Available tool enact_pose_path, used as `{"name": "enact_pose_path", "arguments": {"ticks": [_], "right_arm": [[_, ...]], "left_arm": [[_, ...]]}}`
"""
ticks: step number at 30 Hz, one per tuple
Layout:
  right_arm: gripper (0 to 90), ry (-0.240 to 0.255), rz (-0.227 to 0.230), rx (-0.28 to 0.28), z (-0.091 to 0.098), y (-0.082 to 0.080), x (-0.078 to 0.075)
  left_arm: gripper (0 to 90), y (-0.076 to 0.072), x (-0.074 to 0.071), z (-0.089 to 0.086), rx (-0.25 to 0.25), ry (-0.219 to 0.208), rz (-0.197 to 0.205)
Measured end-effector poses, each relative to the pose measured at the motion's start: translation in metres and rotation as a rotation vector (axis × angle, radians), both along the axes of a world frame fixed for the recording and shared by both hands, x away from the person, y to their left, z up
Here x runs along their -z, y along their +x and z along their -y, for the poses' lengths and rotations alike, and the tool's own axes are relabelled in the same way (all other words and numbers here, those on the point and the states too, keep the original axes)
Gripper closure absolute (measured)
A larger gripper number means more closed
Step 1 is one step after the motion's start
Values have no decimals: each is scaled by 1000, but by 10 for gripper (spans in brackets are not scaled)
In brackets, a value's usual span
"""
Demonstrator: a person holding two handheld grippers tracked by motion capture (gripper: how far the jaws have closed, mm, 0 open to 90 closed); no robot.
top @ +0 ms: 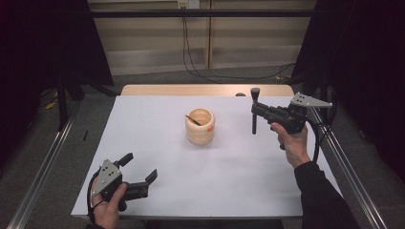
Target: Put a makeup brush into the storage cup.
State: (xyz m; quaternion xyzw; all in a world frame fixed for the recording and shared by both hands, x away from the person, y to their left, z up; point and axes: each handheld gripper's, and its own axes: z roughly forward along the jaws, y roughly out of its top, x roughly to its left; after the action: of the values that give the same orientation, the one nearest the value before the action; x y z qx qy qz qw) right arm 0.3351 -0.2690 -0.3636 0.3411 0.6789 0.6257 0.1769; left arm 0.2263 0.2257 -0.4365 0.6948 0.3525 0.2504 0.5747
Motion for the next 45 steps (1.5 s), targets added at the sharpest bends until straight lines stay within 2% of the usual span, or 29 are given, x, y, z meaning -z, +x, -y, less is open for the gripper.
{"name": "enact_pose_path", "arguments": {"ticks": [16,20,32,39,45], "right_arm": [[786,6,2,-21,-7,4,-1],[787,-5,2,-34,-12,8,-2],[786,-16,11,-54,-26,20,-6],[786,-21,3,-38,-33,26,-5],[786,-38,4,-47,-40,32,-5]], "left_arm": [[9,0,0,0,2,3,-1],[11,0,-1,-1,10,-8,10],[10,0,0,-1,11,-5,5],[10,1,0,0,6,-3,3],[10,1,0,-1,10,-10,3]]}}
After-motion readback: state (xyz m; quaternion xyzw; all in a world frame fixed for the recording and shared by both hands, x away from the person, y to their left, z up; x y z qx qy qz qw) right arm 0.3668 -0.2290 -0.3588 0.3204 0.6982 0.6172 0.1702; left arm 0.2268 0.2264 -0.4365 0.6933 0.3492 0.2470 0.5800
